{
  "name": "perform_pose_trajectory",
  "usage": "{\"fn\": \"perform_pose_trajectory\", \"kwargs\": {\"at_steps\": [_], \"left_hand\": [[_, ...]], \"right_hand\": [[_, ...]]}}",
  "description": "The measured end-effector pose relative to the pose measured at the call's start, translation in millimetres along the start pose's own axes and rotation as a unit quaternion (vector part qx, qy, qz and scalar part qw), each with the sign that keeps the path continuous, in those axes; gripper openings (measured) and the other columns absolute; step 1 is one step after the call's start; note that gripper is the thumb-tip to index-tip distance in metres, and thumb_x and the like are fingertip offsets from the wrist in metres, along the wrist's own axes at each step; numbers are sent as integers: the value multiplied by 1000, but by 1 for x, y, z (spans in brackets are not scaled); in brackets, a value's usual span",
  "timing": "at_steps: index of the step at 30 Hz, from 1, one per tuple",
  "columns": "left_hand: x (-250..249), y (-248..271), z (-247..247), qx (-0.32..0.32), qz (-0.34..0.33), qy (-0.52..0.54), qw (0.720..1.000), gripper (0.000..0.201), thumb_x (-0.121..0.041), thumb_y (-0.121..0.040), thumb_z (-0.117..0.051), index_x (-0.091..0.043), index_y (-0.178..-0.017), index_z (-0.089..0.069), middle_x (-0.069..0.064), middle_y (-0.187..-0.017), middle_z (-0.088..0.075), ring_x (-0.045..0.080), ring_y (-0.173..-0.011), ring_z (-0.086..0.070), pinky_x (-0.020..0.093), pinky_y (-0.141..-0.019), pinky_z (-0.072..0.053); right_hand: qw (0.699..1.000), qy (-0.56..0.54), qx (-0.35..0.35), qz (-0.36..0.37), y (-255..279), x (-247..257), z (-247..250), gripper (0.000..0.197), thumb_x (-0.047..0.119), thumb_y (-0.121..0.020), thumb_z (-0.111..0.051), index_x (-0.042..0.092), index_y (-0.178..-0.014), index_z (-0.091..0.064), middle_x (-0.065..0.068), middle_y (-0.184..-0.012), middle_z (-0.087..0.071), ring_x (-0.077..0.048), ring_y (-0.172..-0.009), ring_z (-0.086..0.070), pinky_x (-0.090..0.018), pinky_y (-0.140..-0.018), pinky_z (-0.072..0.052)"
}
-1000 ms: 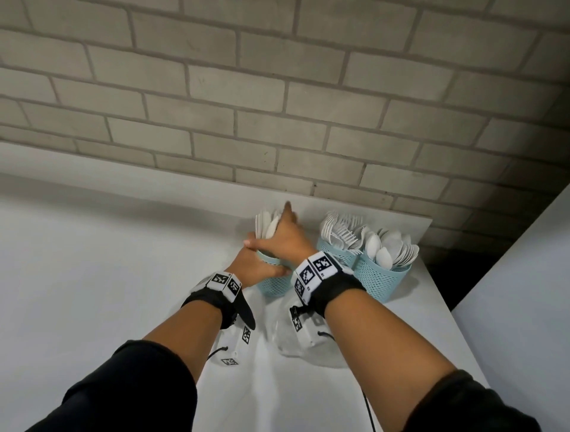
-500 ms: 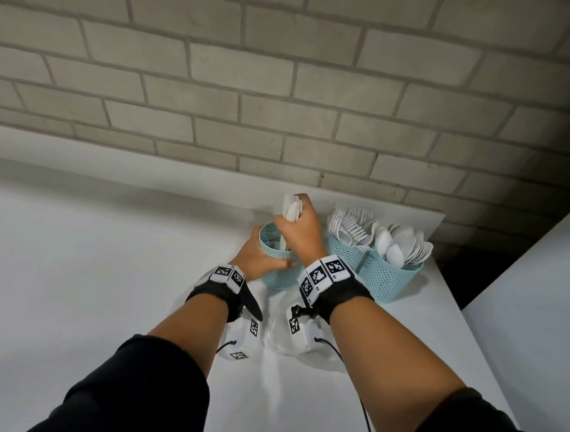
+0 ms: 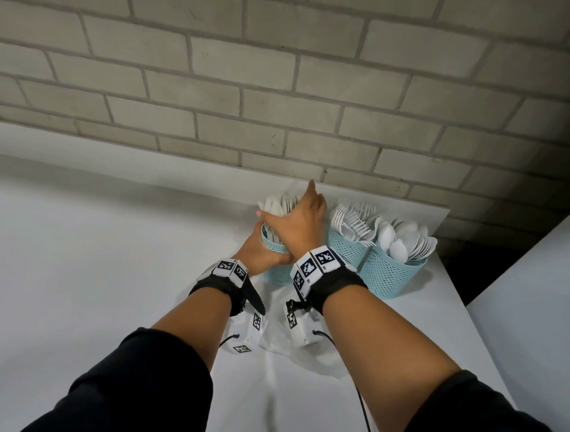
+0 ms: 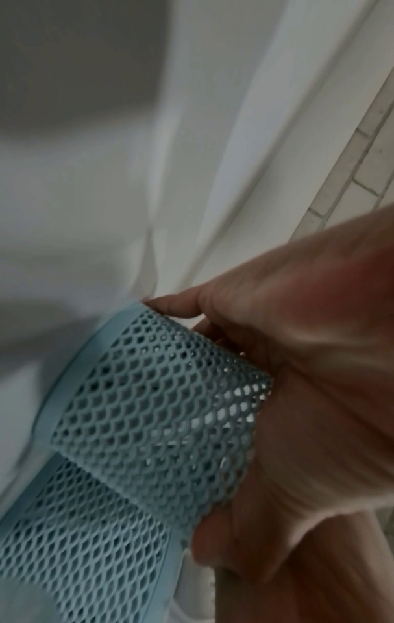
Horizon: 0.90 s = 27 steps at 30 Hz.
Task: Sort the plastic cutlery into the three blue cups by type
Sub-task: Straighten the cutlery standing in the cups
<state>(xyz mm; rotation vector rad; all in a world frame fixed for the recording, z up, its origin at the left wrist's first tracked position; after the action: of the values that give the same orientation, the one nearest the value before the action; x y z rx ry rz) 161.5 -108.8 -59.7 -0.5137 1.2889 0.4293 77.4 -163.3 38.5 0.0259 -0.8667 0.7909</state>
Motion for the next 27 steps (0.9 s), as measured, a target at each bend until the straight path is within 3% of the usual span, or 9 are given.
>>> {"fn": "perform_pose_trajectory", "kwargs": {"at_steps": [3,5,7,10,12,16,21,25,27], "left_hand": [[-6,1,-3,17,-19,-9,1000,99,-24,-58,-88,-15,-140,-34,-5,-131,-56,8,-123,-52,39,-110,-38],[-7,1,-5,25,-22,-10,999,83,-17,-62,-85,-9,-133,-43,-6,-121,-59,8,-116,-55,38,-108,-40],[-9,4,-5,28,-13,5,1000,76,-21,-56,-83,-7,-124,-51,-1,-110,-64,13,-107,-61,38,-102,-45],[-7,2,-4,27,-9,21,999,73,-19,-52,-82,-11,-119,-52,4,-105,-66,14,-101,-64,37,-97,-49],[-3,-1,-3,18,-10,29,999,91,-18,-50,-86,-7,-129,-41,6,-112,-64,14,-106,-62,33,-97,-50],[5,-5,1,0,21,-4,1000,100,-28,-47,-93,-9,-128,-37,5,-114,-62,16,-108,-61,40,-98,-48],[23,-14,6,-5,40,-20,999,105,-43,-41,-95,-8,-126,-44,8,-111,-65,23,-105,-64,52,-94,-50],[6,-7,2,5,11,-12,1000,100,-35,-47,-93,-9,-129,-43,7,-118,-64,20,-111,-62,48,-99,-47],[3,-6,0,11,-3,-1,1000,105,-32,-47,-92,-12,-134,-37,5,-124,-60,17,-116,-58,46,-103,-45]], "right_hand": [[997,4,69,-38,-6,-2,-10,127,59,-63,-75,9,-149,4,-18,-155,-11,-30,-145,-4,-45,-118,-13],[985,70,154,-28,-10,-2,-20,98,58,-69,-70,11,-144,-27,-16,-151,-28,-30,-143,-15,-47,-117,-15],[980,88,175,19,-12,1,-23,52,49,-74,-66,18,-114,-58,-11,-129,-55,-29,-131,-38,-48,-111,-26],[984,-7,175,37,-10,2,-24,18,35,-72,-71,23,-80,-60,-3,-85,-67,-27,-89,-63,-46,-86,-51],[978,-116,173,11,-10,-1,-19,15,24,-71,-75,22,-75,-60,-2,-76,-66,-27,-79,-66,-45,-80,-55],[953,-285,98,-24,-15,-7,-4,22,17,-76,-75,15,-87,-56,-5,-73,-63,-21,-65,-62,-34,-69,-56],[963,-268,26,-6,-10,-9,1,45,13,-78,-71,18,-115,-47,3,-86,-60,-11,-72,-61,-12,-56,-49],[979,-204,1,-14,-13,-11,-5,96,29,-69,-81,18,-144,-22,-8,-133,-50,-21,-120,-51,-31,-98,-44],[986,-161,40,-24,-17,-10,-13,118,32,-64,-84,17,-149,-3,-12,-144,-38,-26,-132,-40,-37,-106,-37]]}}
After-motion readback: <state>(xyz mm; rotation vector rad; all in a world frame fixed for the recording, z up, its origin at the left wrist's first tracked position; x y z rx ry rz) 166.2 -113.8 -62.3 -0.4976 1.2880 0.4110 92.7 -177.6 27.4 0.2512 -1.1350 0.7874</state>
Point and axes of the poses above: each hand's wrist, its own y-axis away from the middle knuckle, its own z-axis out of the back of the hand, x = y × z, the point moved 4 cm from there along -y, towards the middle knuckle
